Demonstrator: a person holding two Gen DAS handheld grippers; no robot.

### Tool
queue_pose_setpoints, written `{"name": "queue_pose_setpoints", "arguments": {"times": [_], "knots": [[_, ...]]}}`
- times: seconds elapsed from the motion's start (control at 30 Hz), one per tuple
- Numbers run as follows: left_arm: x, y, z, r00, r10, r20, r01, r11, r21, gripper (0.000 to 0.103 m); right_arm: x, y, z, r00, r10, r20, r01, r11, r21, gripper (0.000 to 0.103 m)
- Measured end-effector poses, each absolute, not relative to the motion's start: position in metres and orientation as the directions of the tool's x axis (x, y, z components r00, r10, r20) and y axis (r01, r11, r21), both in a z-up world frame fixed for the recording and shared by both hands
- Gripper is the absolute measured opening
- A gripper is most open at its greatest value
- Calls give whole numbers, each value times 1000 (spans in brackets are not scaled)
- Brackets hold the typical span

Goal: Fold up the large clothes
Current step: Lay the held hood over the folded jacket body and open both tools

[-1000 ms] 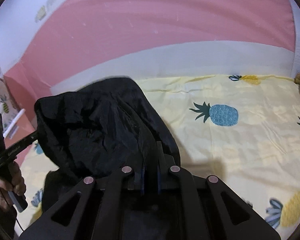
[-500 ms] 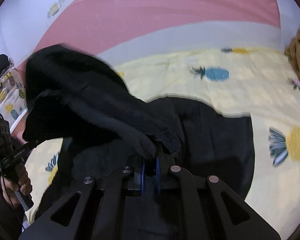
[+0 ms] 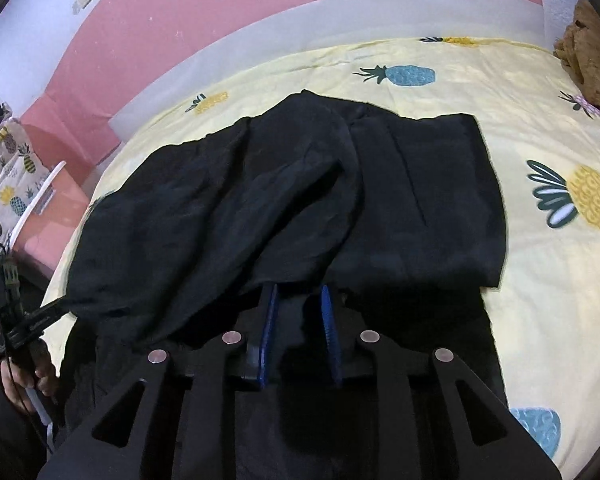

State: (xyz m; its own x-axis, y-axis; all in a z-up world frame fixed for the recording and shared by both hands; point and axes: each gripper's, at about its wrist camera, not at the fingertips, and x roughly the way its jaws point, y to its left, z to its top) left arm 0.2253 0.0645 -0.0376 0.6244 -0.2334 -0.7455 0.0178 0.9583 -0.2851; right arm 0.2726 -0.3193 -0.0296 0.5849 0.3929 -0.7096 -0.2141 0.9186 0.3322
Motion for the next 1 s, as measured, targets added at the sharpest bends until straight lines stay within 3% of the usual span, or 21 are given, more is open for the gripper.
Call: {"name": "queue_pose_setpoints", "arguments": {"times": [0.07,0.23,0.4,0.53,0.67,0.87,1.0], "knots": [[214,67,-34,627,-243,-740,22,955,-295,8,266,-324,-23,606,365,-707,-201,930,308,30],[209,56,2,687,-246,-684,65,958,-279,10,262,-307,4,658,376,-652,-242,926,291,32],[247,27,17,708,-313,-633,142,941,-308,20,278,-265,-1,641,422,-642,-323,906,273,32],[264,13,-20,650,-299,-698,133,950,-282,20,291,-250,-58,534,399,-745,-311,913,266,32],[264,26,-66,616,-302,-728,95,945,-312,16,285,-255,-87,539,421,-729,-292,906,308,37],[271,25,-64,608,-266,-748,69,956,-284,13,279,-262,-71,535,425,-730,-279,905,322,40],[253,23,-38,629,-242,-739,72,964,-255,13,268,-296,-28,646,414,-641,-254,909,330,47]]}}
